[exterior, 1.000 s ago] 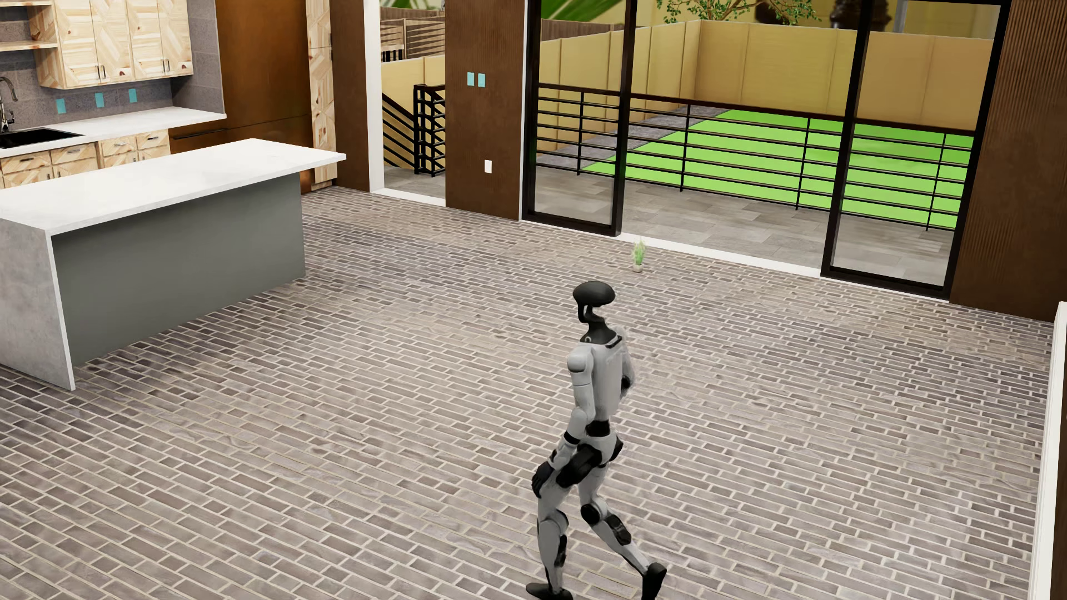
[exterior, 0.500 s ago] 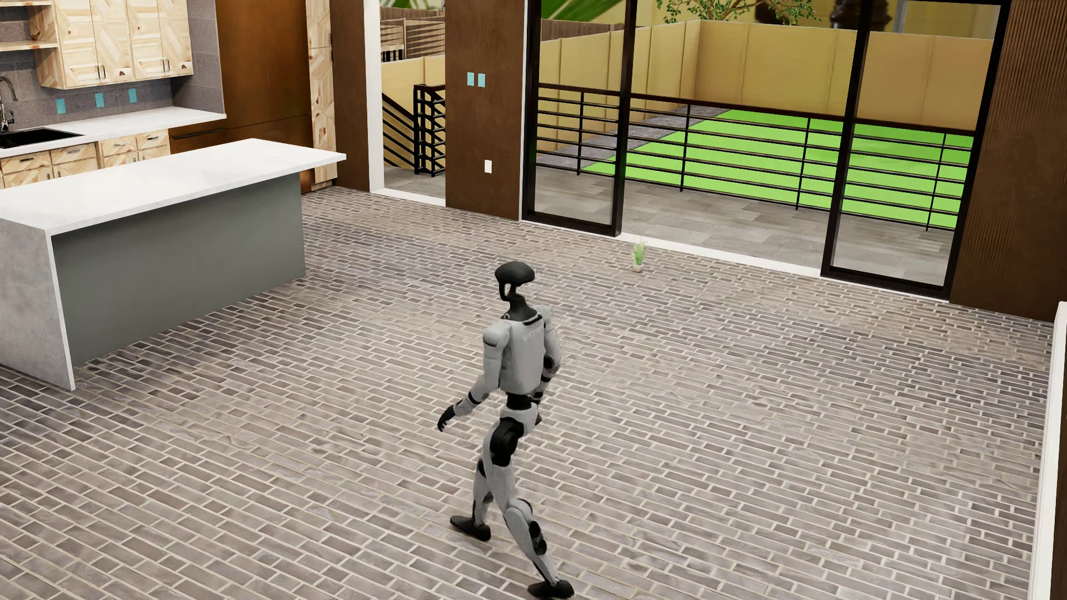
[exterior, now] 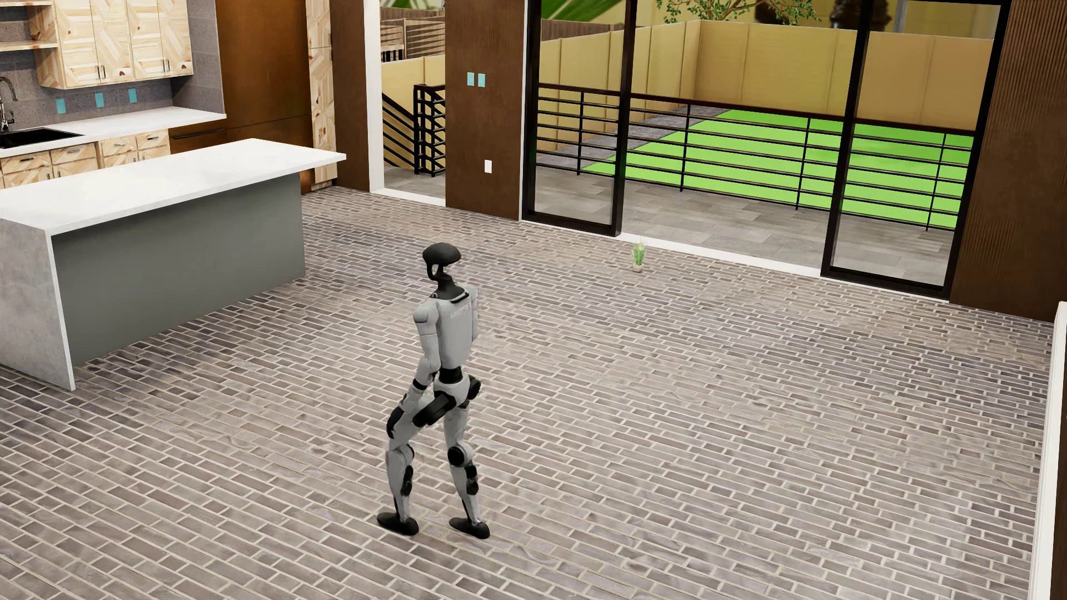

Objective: Go to the counter

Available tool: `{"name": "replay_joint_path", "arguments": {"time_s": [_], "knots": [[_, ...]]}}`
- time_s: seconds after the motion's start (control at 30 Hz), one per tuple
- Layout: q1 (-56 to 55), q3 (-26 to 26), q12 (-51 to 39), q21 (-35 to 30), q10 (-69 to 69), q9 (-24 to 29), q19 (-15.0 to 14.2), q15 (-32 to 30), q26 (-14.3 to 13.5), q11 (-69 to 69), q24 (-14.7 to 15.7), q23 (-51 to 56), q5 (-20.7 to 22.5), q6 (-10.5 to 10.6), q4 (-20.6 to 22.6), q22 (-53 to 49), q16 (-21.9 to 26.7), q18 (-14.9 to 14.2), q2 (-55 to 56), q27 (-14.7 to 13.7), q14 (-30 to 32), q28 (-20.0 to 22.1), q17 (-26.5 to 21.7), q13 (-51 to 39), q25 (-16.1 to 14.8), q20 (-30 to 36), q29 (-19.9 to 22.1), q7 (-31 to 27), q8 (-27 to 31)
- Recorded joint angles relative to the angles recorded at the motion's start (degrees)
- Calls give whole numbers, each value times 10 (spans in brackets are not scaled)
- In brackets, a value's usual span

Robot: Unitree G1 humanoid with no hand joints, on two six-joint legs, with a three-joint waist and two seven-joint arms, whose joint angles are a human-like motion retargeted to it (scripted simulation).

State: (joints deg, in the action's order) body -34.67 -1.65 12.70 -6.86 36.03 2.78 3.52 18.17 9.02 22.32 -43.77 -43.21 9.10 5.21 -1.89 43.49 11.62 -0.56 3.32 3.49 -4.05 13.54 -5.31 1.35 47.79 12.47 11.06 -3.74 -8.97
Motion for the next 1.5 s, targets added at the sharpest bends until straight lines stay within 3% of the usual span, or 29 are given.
{"name": "replay_joint_path", "arguments": {"time_s": [0.1, 0.13, 0.2, 0.23, 0.33, 0.4, 0.43, 0.47, 0.53, 0.63, 0.7, 0.77, 0.83, 0.87, 0.9, 0.97, 1.0, 1.07, 1.1, 1.13, 1.17, 1.2, 1.3, 1.37, 1.4, 1.43, 1.5], "knots": [[18, -17, 16, -26, -255, -5, -3, 8, -6, -43, -17, 7, 6, -4, 0, 17, -4, -21, -77, 0, 28, 4, -6, -22, -5, -1, -8, 26, 23], [17, -21, 18, -34, -253, -6, -4, 12, -10, -39, -25, 7, 6, -6, 3, 25, -4, -31, -95, 8, 31, 4, -7, -23, -2, 2, -9, 27, 29], [11, -29, 21, -50, -176, -9, -4, 1, -13, -13, -39, 6, -4, -13, 23, 45, -9, 24, -131, 46, 83, 3, -12, -14, 12, 4, -7, 17, 41], [22, -32, 22, -53, -152, -12, -11, -28, -9, 12, -43, 0, -16, -20, 29, 58, -17, 11, -143, 65, 113, 4, -13, -3, 16, -4, -6, 24, 44], [69, -33, 4, -32, -108, -15, -80, -209, 5, 210, -42, -37, -75, -51, 66, 93, -51, 31, -89, 95, 75, 7, -15, 41, -3, -32, -29, 53, 48], [110, -31, -19, -51, -110, -11, -169, -347, -6, 390, -50, -52, -131, -72, 88, 90, -65, 35, 12, 81, 37, 8, -34, 56, -2, -32, -75, 76, 52], [132, -29, -34, -72, -114, -8, -174, -354, -16, 452, -55, -45, -151, -82, 99, 86, -69, 38, 64, 62, 21, 9, -53, 64, 7, -31, -96, 82, 55], [150, -25, -48, -87, -113, -5, -176, -313, -29, 494, -58, -26, -164, -90, 110, 83, -71, 42, 114, 50, 4, 11, -67, 76, 17, -27, -106, 85, 59], [191, -16, -95, -73, -110, -1, -146, -218, -37, 502, -68, 21, -190, -103, 131, 87, -76, 47, 196, 46, -31, 8, -73, 108, 5, -10, -96, 81, 58], [251, 1, -165, -12, -109, 1, -96, -119, -47, 341, -87, 61, -201, -108, 145, 89, -76, 53, 274, 55, -81, 3, -50, 141, -44, 24, -53, 59, 59], [295, 10, -194, -8, -129, -2, -83, -122, -58, 158, -82, 53, -199, -107, 146, 77, -78, 54, 290, 62, -103, 4, -46, 137, -42, 39, -47, 43, 45], [342, 17, -210, -14, -161, -8, -107, -143, -70, -47, -70, 37, -187, -104, 145, 62, -80, 53, 280, 65, -114, 3, -46, 127, -23, 57, -66, 29, 28], [382, 21, -213, -3, -170, -12, -152, -138, -76, -114, -57, 31, -175, -100, 145, 52, -84, 50, 293, 67, -130, 5, -45, 122, -16, 73, -79, 20, 43], [399, 24, -209, 4, -169, -15, -145, -153, -74, -102, -51, 29, -167, -98, 143, 52, -86, 48, 295, 67, -137, 6, -42, 121, -15, 77, -76, 18, 56], [420, 26, -201, 11, -164, -18, -113, -180, -69, -59, -46, 26, -155, -94, 137, 58, -87, 45, 304, 68, -137, 7, -36, 121, -14, 78, -71, 14, 67], [450, 30, -175, 25, -136, -24, -81, -230, -42, 12, -45, 11, -134, -82, 117, 86, -88, 31, 299, 74, -99, 13, -20, 120, -10, 70, -62, 10, 63], [452, 33, -158, 32, -102, -26, -56, -215, -24, 43, -45, 1, -120, -72, 103, 105, -89, 20, 292, 78, -62, 17, -12, 118, -9, 61, -61, 9, 58], [408, 40, -132, 51, 33, -26, -26, -170, -2, 68, -58, -15, -94, -52, 68, 139, -79, -53, 260, 86, 61, 5, 8, 107, -10, 61, -61, 1, 31], [363, 44, -129, 59, 129, -25, -17, -150, -4, 71, -76, -23, -84, -43, 47, 154, -64, -105, 241, 72, 122, -7, 15, 114, -12, 78, -52, -2, 12], [311, 48, -129, 63, 220, -23, -11, -132, -13, 70, -95, -29, -76, -34, 25, 159, -45, -129, 220, 61, 187, -15, 20, 112, -11, 96, -47, -3, -7], [259, 50, -128, 62, 294, -21, -7, -115, -24, 64, -101, -33, -68, -25, 6, 153, -29, -123, 195, 51, 200, -19, 22, 105, -6, 103, -44, -2, -24], [207, 49, -124, 57, 348, -18, -6, -99, -32, 60, -92, -37, -59, -18, -7, 136, -14, -114, 170, 44, 170, -20, 22, 96, 1, 94, -44, -3, -35], [86, 34, -84, 36, 357, -11, -5, -51, -37, 48, -28, -48, -31, -4, -4, 47, 12, -69, 97, 33, 60, -4, 16, 51, 26, 19, -47, -7, -39], [33, 19, -57, 26, 252, -8, -2, -26, -34, 36, 8, -35, -17, 0, 1, -7, 10, -49, 52, 20, -10, 12, 11, 28, 32, -27, -46, -9, -29], [18, 11, -45, 22, 172, -8, -2, -16, -34, 26, 17, -24, -11, 1, -1, -28, 8, -41, 29, 13, -15, 17, 7, 18, 30, -38, -42, -6, -21], [11, 3, -41, 17, 80, -8, -2, -9, -30, 13, 16, -13, -7, 2, -5, -38, 0, -25, 6, 8, -17, 23, 3, 11, 25, -39, -38, 2, -13], [21, -10, -28, 6, -127, -11, -3, -6, -31, -20, 2, 3, 2, 2, -11, -44, -6, -20, -43, 5, 17, 31, -4, -2, 14, -31, -33, 26, 4]]}}
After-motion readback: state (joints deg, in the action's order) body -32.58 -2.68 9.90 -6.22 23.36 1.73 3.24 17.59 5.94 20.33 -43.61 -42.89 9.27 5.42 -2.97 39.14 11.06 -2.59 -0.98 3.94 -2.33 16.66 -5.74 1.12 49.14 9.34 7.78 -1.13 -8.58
